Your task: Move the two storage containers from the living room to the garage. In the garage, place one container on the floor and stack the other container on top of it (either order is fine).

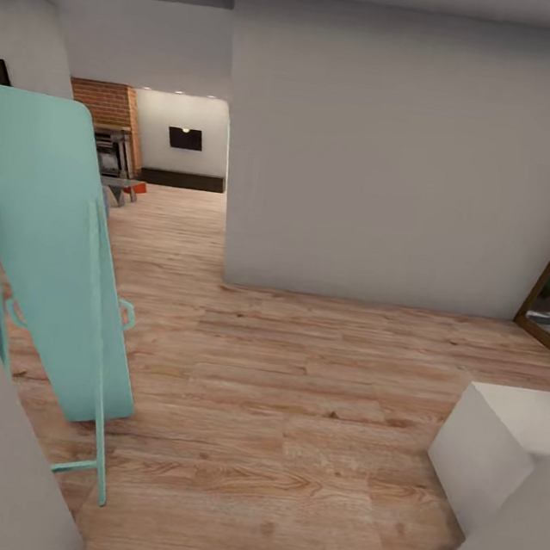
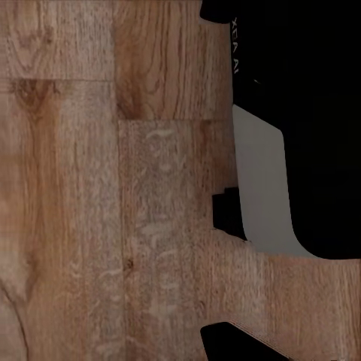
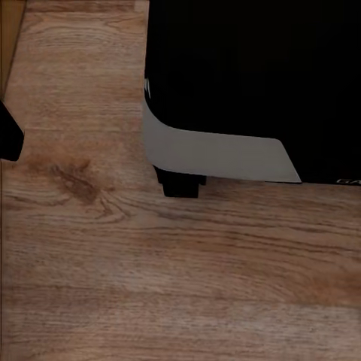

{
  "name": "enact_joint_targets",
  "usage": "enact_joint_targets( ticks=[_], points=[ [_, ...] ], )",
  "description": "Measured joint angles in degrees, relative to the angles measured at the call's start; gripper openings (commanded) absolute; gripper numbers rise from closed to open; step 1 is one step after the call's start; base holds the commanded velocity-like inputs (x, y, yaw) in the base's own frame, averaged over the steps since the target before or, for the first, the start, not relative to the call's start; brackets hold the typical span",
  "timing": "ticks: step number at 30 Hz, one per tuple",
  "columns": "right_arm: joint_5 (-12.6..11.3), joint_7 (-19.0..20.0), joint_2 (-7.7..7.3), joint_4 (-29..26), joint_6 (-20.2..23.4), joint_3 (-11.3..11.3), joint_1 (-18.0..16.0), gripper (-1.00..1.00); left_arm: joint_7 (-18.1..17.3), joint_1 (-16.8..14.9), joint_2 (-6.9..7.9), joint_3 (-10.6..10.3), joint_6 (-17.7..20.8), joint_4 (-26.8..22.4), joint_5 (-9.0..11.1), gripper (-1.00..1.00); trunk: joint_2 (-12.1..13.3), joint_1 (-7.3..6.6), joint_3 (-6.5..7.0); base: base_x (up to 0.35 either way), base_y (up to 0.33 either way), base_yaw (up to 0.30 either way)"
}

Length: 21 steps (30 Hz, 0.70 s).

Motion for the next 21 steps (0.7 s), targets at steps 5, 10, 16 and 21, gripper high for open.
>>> enact_joint_targets(
  ticks=[5, 10, 16, 21],
  points=[
    [0.04, 0.00, -0.02, 0.00, 0.00, 0.00, 0.03, 1.00, 0.00, 0.00, 0.00, 0.00, 0.00, 0.00, 0.00, 1.00, 0.00, 0.00, 0.00, 0.320, 0.000, 0.008],
    [0.05, 0.00, -0.02, 0.00, 0.01, 0.00, 0.05, 1.00, 0.00, 0.00, 0.00, 0.00, 0.00, 0.00, 0.00, 1.00, 0.00, 0.00, 0.00, 0.320, 0.000, 0.001],
    [0.01, 0.00, -0.02, 0.00, -0.03, 0.00, 0.04, 1.00, 0.00, 0.00, 0.00, 0.00, 0.00, 0.00, 0.00, 1.00, 0.00, 0.00, 0.00, 0.320, 0.000, 0.000],
    [-0.01, 0.00, -0.02, 0.00, -0.06, 0.00, 0.02, 1.00, 0.00, 0.00, 0.00, 0.00, 0.00, 0.00, 0.00, 1.00, 0.00, 0.00, 0.00, 0.320, 0.000, 0.000]
  ],
)
